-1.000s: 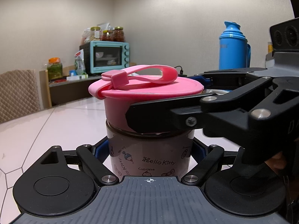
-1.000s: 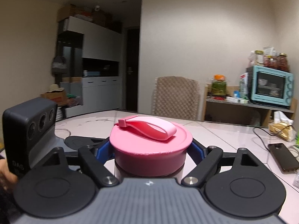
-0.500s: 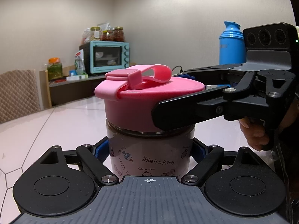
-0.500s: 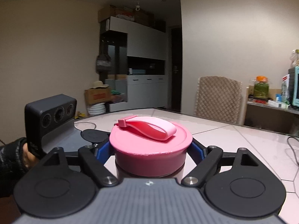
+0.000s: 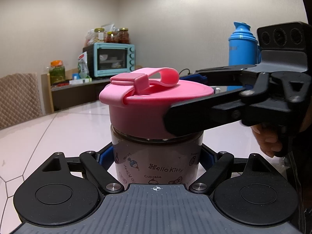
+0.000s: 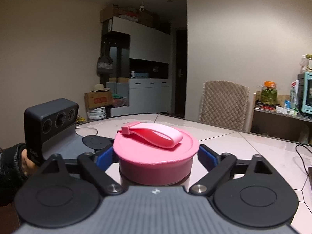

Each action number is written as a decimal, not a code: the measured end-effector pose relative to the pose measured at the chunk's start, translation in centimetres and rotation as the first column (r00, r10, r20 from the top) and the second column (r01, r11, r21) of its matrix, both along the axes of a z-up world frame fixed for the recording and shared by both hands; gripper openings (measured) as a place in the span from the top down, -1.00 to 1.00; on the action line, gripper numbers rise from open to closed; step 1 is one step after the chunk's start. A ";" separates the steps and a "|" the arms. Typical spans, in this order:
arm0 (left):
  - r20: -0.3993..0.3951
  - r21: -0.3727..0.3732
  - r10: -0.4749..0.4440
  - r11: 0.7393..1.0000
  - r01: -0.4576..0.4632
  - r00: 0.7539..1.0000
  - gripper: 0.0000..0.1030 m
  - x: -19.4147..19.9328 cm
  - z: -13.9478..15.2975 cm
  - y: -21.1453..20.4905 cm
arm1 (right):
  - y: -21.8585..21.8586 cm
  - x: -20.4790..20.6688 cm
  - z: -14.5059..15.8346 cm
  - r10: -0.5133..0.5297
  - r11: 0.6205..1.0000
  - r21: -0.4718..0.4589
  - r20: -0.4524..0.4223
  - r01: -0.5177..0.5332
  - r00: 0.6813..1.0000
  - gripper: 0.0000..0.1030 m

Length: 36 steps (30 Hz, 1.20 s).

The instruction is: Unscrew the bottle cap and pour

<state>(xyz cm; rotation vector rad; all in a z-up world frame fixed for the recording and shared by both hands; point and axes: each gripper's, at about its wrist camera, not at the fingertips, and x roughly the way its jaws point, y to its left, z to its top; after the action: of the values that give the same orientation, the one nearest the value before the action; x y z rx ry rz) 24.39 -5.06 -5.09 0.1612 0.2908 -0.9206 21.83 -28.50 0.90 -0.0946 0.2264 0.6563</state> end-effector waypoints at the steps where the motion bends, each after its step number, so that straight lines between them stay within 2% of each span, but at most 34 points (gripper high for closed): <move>1: 0.000 0.000 0.000 1.000 0.000 1.000 -0.74 0.0 0.0 0.0 | 0.2 -0.3 0.1 -0.015 1.000 -0.003 0.003 0.015 1.000 -0.83; 10: 0.001 0.001 0.000 1.000 0.000 1.000 -0.74 0.1 -0.1 -0.1 | 2.7 -2.3 0.1 -0.202 0.978 -0.040 0.023 0.203 0.979 -0.91; 20: 0.001 0.001 0.000 1.000 0.000 1.000 -0.74 0.1 -0.1 -0.1 | 4.5 -2.5 -0.7 -0.308 0.951 -0.024 0.024 0.308 0.951 -0.90; 31: 0.001 0.001 0.000 1.000 0.000 1.000 -0.74 0.1 -0.1 -0.1 | 4.7 -2.1 -1.0 -0.360 0.933 -0.009 0.001 0.360 0.933 -0.87; 36: 0.001 0.001 0.000 1.000 0.000 1.000 -0.74 0.1 -0.1 -0.2 | 5.0 -1.7 -1.0 -0.366 0.931 -0.019 -0.002 0.366 0.931 -0.76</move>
<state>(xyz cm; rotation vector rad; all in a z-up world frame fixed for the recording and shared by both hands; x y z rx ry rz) 24.49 -5.24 -5.17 0.1626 0.2904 -0.9199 20.09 -23.50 -0.14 -0.0651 0.2480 0.2821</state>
